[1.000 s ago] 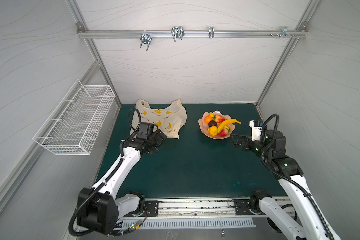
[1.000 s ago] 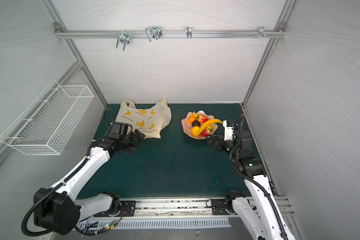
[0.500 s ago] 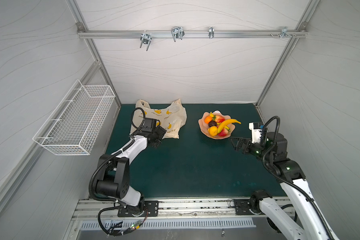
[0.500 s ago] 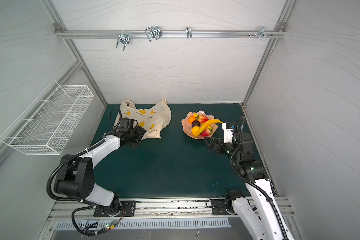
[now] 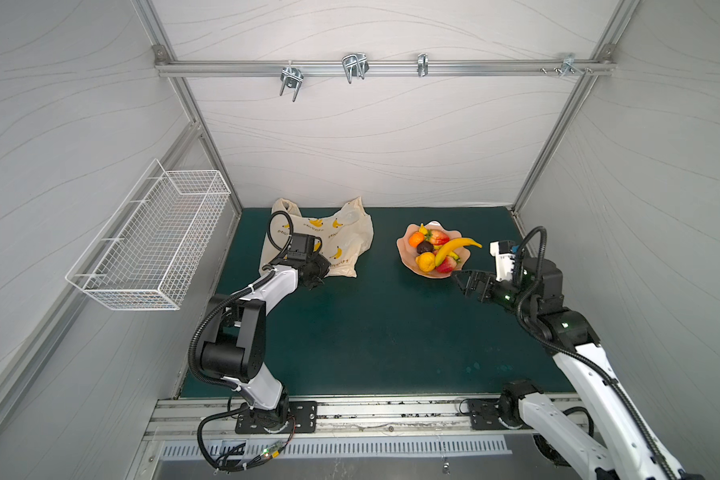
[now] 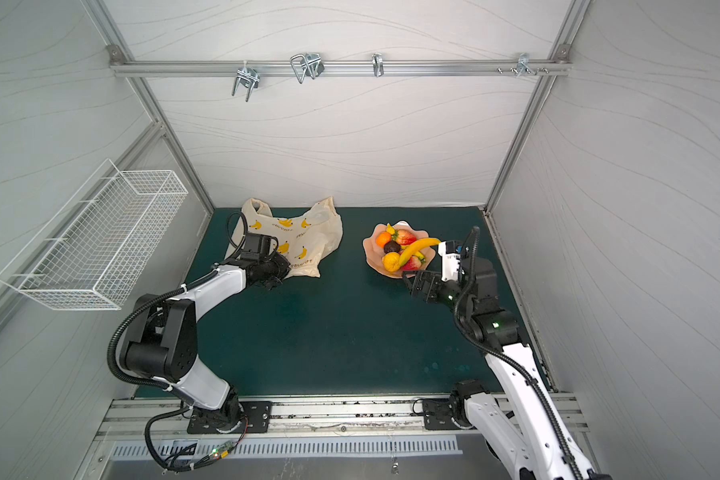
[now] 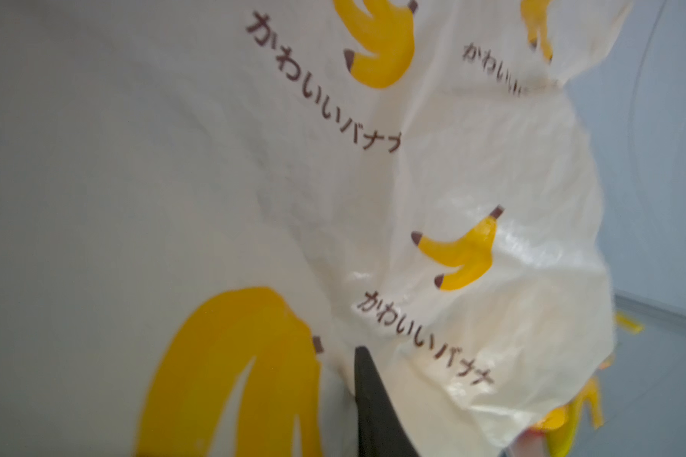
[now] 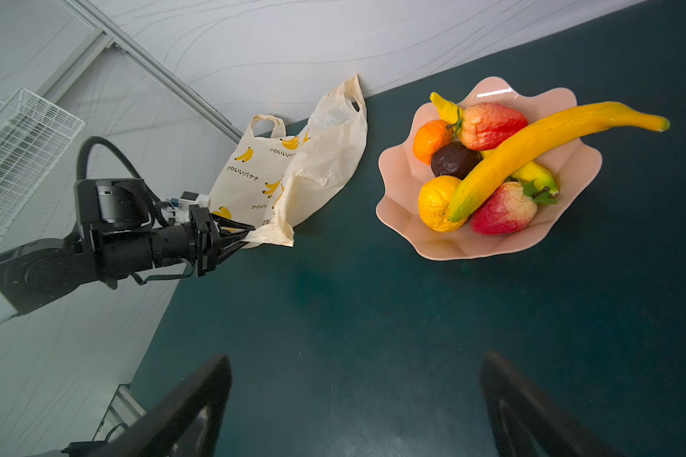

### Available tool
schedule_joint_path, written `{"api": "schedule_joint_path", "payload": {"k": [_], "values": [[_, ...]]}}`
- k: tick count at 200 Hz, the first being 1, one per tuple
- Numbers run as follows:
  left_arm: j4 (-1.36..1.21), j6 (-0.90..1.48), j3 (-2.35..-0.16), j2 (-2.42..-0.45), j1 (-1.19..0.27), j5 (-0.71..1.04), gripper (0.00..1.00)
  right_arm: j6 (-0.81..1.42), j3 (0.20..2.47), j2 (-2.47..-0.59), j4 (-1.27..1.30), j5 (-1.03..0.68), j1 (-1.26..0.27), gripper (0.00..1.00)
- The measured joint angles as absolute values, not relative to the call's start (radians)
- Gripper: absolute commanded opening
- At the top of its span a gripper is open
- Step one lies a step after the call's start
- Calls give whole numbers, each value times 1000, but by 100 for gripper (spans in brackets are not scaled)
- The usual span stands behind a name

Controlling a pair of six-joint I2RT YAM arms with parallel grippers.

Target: Place the fruits into the plastic bag

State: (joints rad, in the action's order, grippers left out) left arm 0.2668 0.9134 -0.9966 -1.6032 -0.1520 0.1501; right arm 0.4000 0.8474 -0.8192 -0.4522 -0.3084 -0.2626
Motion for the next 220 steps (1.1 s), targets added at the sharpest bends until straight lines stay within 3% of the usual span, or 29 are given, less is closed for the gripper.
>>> {"api": "schedule_joint_path", "payload": {"k": [54,96,155,176,205,220], "values": [[450,650,-881,-1288,-162,203,0,401,997,-1057,-448,-364,-311,99],[675,590,-743,-1062,-184,173,0,402,1194,-1337,-463,-376,-464,99],[915,656,-744,-968,-156,-19,2,385,1514,-1745,-566,-333,-608,99],[964,668,-775,-968,-144,-90,15,343,1632,-1867,-604,-321,-627,99],[1008,703,-795,-965,-130,-162,48,274,1771,-2007,-617,-316,-640,98],[1037,727,-802,-944,-125,-197,58,246,1816,-2062,-615,-324,-645,97]]}}
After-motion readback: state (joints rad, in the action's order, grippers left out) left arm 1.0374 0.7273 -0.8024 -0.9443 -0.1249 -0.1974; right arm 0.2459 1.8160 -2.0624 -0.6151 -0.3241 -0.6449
